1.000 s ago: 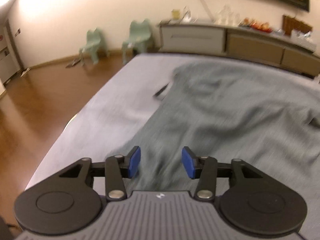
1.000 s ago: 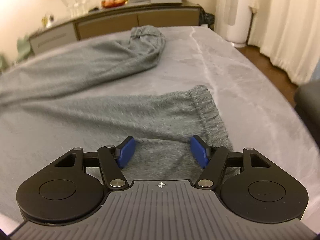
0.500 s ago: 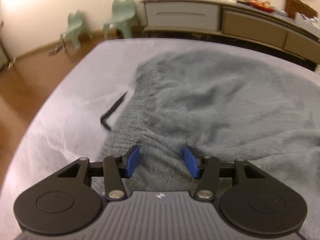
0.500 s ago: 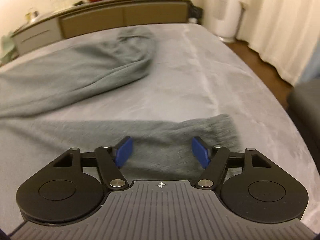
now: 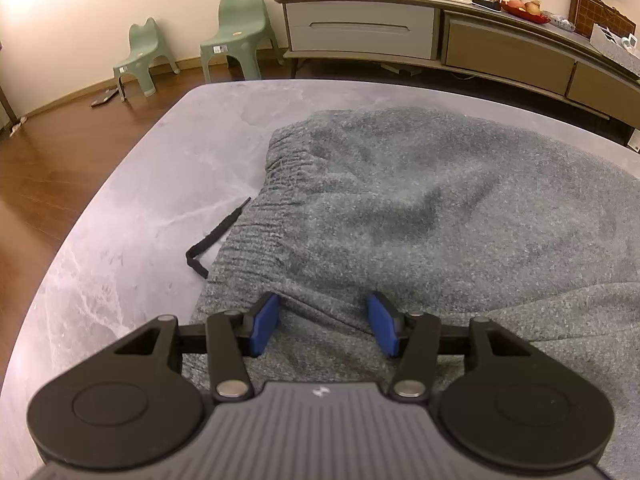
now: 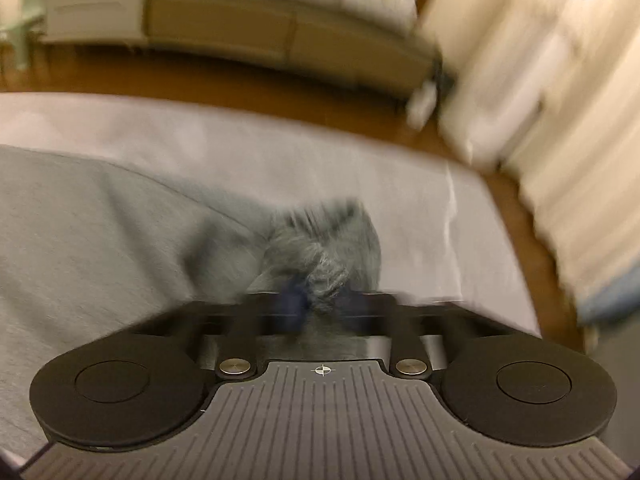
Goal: Fold clothes
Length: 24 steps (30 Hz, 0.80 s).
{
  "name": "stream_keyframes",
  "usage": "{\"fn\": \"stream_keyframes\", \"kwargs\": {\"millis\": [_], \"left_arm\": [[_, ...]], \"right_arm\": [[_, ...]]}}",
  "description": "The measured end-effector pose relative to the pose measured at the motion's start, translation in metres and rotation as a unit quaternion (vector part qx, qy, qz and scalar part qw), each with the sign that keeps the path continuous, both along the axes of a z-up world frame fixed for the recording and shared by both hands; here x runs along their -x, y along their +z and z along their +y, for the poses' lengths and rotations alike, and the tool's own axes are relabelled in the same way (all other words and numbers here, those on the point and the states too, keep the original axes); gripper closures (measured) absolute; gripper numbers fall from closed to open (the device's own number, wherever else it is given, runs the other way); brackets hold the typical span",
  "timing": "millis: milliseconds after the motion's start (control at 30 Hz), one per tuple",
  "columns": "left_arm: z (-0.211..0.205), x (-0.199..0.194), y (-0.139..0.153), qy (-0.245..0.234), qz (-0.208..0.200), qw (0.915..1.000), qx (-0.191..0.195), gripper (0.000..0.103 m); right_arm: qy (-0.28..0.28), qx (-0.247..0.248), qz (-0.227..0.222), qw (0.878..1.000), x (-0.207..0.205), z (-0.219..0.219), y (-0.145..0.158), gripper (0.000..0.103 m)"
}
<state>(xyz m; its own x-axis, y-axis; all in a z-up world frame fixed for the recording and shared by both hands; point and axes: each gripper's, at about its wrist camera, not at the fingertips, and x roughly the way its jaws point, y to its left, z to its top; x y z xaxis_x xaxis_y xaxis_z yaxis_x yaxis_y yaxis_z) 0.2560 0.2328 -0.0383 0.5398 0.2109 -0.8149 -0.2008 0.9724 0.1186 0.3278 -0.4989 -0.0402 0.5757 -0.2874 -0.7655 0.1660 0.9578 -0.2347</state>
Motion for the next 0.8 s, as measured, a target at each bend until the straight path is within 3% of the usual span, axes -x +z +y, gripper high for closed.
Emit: {"fn": "stream_keyframes", "kwargs": {"millis": [100, 167, 200, 300, 367, 433, 500, 567, 600, 667, 700, 733, 800], "left_arm": [[0.0, -0.002, -0.001, -0.002, 0.001, 1.0, -0.002, 0.051], [0.0, -0.002, -0.001, -0.003, 0.002, 1.0, -0.005, 0.051], [0.0, -0.001, 0.0, -0.002, 0.001, 1.0, -0.005, 0.051], [0.0, 0.001, 0.005, 0.002, 0.0, 1.0, -0.006, 0.052], [-0.001, 0.002, 0.011, 0.005, -0.009, 0.9999, -0.007, 0.048], [-0.002, 0.001, 0.017, 0.005, -0.017, 0.9998, -0.004, 0.046], [-0.003, -0.001, 0.02, 0.001, -0.022, 0.9997, 0.002, 0.046], [-0.002, -0.004, 0.02, 0.001, -0.023, 0.9996, 0.017, 0.046], [0.0, -0.005, 0.021, 0.005, -0.026, 0.999, 0.036, 0.046], [0.005, -0.008, 0.023, 0.012, -0.033, 0.9967, 0.074, 0.045], [0.008, -0.01, 0.023, 0.016, -0.036, 0.9949, 0.093, 0.045], [0.01, -0.012, 0.024, 0.02, -0.039, 0.9927, 0.112, 0.043], [0.017, -0.015, 0.026, 0.031, -0.046, 0.9868, 0.152, 0.036]], "right_arm": [[-0.09, -0.071, -0.026, 0.993, 0.029, -0.055, 0.012, 0.092], [-0.098, -0.078, 0.0, 0.992, 0.043, -0.071, 0.006, 0.088], [-0.098, -0.079, 0.004, 0.992, 0.044, -0.073, 0.006, 0.083], [-0.093, -0.078, -0.007, 0.993, 0.039, -0.07, 0.013, 0.05], [-0.09, -0.077, -0.014, 0.993, 0.036, -0.068, 0.018, 0.04], [-0.087, -0.076, -0.021, 0.993, 0.032, -0.066, 0.022, 0.022], [-0.083, -0.076, -0.028, 0.993, 0.029, -0.064, 0.027, 0.016], [-0.08, -0.075, -0.035, 0.993, 0.025, -0.062, 0.032, 0.016], [-0.083, -0.077, -0.025, 0.993, 0.017, -0.063, 0.026, 0.016], [-0.089, -0.088, 0.005, 0.992, 0.0, -0.068, 0.004, 0.027], [-0.088, -0.1, 0.01, 0.991, -0.003, -0.07, -0.002, 0.063], [-0.087, -0.112, 0.016, 0.99, -0.005, -0.072, -0.009, 0.089], [-0.065, -0.111, -0.013, 0.992, 0.004, -0.063, 0.0, 0.093]]}}
